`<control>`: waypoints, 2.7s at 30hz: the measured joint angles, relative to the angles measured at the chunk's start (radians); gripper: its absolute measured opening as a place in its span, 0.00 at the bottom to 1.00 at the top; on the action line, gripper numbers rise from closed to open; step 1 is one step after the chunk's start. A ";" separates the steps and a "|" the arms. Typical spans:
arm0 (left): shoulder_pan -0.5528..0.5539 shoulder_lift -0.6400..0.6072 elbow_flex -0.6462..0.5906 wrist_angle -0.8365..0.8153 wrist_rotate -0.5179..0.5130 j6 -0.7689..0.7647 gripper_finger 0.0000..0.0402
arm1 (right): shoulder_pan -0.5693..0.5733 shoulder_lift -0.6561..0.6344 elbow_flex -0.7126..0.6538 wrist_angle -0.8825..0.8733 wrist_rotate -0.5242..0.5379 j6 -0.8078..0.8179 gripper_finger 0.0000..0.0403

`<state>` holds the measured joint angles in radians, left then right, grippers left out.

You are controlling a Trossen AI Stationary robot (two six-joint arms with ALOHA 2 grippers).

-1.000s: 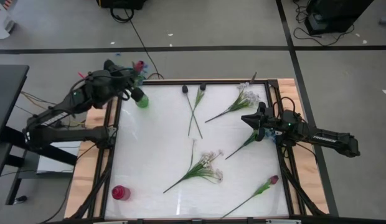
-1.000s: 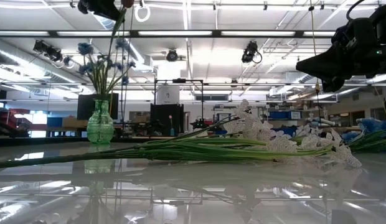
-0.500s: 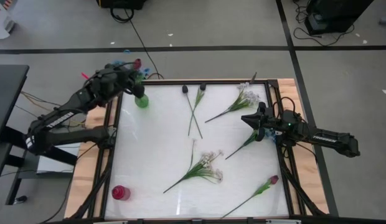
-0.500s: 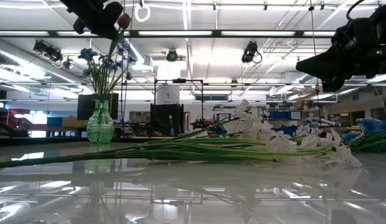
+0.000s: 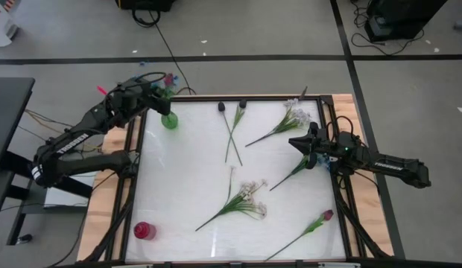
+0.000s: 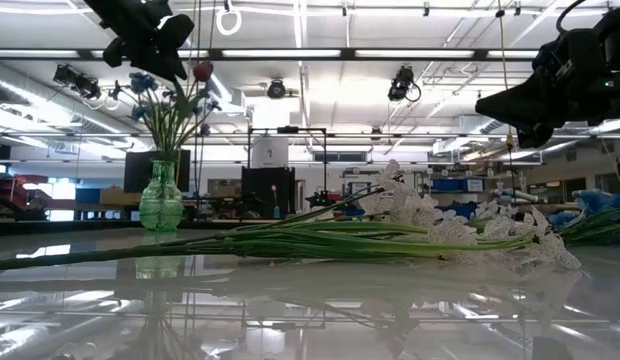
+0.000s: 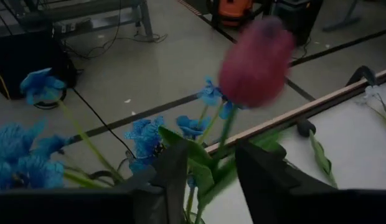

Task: Sort flowers into vase by color
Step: Put the blue flowers into the green vase

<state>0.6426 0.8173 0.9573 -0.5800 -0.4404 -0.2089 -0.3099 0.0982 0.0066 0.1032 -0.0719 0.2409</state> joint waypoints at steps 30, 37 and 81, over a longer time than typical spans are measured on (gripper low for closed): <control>-0.034 -0.013 0.091 -0.176 0.079 0.047 0.69 | 0.000 0.000 0.000 0.000 0.000 0.000 0.12; -0.034 -0.013 0.143 -0.223 0.079 0.070 0.69 | 0.000 0.000 0.000 0.000 0.000 0.000 0.12; -0.682 0.462 0.228 0.078 0.240 -0.381 0.64 | 0.000 0.000 0.000 0.000 0.000 0.000 0.12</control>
<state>-0.0398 1.2788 1.1851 -0.5024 -0.2001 -0.5896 -0.3102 0.0978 0.0067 0.1032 -0.0723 0.2409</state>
